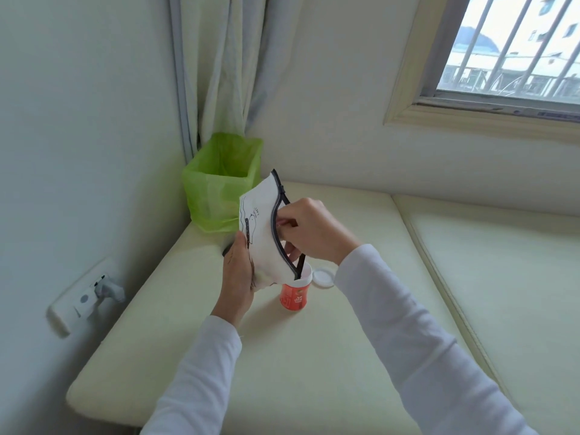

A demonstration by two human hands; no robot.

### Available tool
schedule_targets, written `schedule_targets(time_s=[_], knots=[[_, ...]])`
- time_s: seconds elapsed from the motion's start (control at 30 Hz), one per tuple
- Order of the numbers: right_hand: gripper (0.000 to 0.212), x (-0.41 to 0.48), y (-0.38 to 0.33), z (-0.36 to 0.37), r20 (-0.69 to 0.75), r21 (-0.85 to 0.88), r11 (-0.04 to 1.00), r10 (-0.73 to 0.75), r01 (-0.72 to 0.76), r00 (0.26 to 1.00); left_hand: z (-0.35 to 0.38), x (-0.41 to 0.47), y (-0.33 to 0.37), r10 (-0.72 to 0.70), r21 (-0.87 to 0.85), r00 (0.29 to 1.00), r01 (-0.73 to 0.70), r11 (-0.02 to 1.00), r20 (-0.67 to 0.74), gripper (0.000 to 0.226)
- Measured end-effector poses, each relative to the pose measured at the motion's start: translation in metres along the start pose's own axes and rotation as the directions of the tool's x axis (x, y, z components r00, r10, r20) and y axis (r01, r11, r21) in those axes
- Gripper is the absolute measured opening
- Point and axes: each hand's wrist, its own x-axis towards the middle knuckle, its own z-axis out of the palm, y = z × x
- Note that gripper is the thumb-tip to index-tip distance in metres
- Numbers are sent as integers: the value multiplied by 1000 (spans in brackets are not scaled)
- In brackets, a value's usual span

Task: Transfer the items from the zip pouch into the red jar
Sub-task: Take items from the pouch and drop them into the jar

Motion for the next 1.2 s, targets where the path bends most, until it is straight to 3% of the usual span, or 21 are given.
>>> schedule_targets(time_s=[0.17, 0.27, 0.37, 0.53, 0.83, 1.0, 1.13, 1.2], knots=[[16, -1, 13, -12, -57, 247, 969, 31, -16, 998, -14, 6, -6, -32, -12, 999, 32, 999, -20, 40], [16, 0, 32, -9, -31, 306, 944, 140, -124, 990, -26, 8, -11, -67, -22, 996, 66, 998, -54, 36], [22, 0, 48, 5, 61, 221, 942, 246, -254, 967, -31, 8, -18, -77, -22, 995, 76, 997, -57, 38], [19, -1, 53, 17, 145, 83, 948, 294, -308, 945, -29, 7, -20, -95, -36, 994, 93, 995, -54, 36], [18, 3, 41, 25, 148, -282, 927, 298, -249, 943, -27, 7, -22, -108, -42, 993, 106, 993, -41, 37], [14, 6, 35, 26, 178, -371, 900, 310, -228, 934, -28, 6, -23, -97, -53, 994, 94, 994, -49, 37], [31, 7, 35, 27, 170, -423, 881, 308, -213, 936, -29, 7, -24, -88, -63, 995, 85, 994, -43, 37], [21, 6, 34, 27, 183, -432, 879, 302, -200, 935, -29, 7, -24, -83, -59, 996, 80, 995, -35, 38]])
